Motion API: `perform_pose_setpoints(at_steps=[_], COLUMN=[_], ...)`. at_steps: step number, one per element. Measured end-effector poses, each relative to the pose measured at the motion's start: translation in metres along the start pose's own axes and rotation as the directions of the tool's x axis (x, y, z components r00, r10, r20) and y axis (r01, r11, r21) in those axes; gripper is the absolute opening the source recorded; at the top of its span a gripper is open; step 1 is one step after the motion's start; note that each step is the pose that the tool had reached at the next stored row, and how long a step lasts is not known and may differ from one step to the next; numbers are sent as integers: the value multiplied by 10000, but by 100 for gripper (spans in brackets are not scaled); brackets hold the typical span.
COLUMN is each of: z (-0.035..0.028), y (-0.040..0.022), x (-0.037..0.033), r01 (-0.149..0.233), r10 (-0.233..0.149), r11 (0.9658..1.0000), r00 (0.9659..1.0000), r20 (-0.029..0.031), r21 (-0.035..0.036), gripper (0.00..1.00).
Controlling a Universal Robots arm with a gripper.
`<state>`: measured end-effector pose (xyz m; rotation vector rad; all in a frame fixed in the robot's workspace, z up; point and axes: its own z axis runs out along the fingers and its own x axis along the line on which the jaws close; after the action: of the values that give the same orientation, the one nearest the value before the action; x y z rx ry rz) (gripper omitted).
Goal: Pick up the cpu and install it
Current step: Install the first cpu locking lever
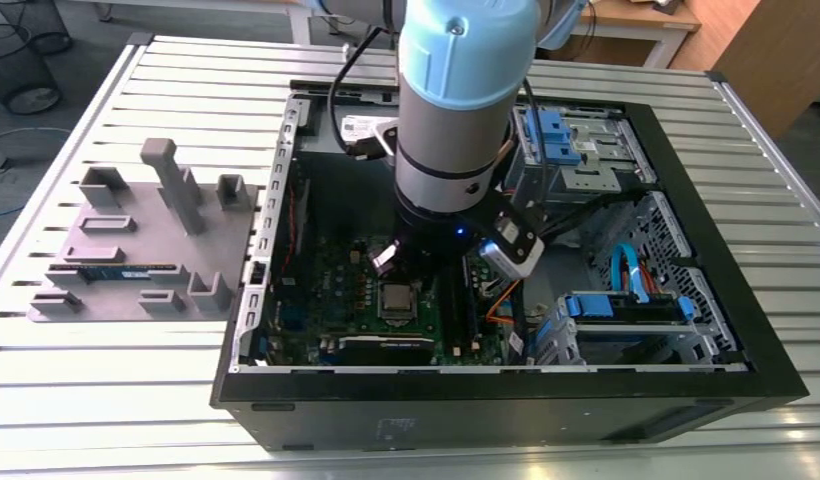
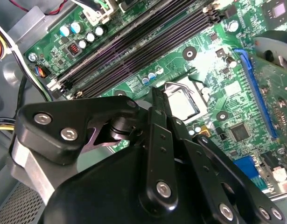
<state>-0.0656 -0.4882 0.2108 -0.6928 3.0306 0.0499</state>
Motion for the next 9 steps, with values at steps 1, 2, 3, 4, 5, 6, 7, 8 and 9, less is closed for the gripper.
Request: perform_pose_setpoints(at_steps=[1,2,3,4,5,6,7,8,9], z=[0,1,1,2,4,9,15,21,23], y=[-7,-14,-21,-29,-37,-43,-46,-48,-48], x=[1,1,1,2,2,3,4,5,6], r01=[1,0,0,-1,-3,-5,-9,-10,-11], r10=[-1,0,0,1,3,5,9,10,11], r11=[10000,10000,10000,10000,10000,10000,10000,10000,10000], r00=[10000,10000,10000,10000,10000,10000,10000,10000,10000], r20=[0,0,0,0,1,0,1,1,0], r21=[0,0,0,0,1,1,1,1,1], gripper=[11,11,11,11,11,11,11,11,11])
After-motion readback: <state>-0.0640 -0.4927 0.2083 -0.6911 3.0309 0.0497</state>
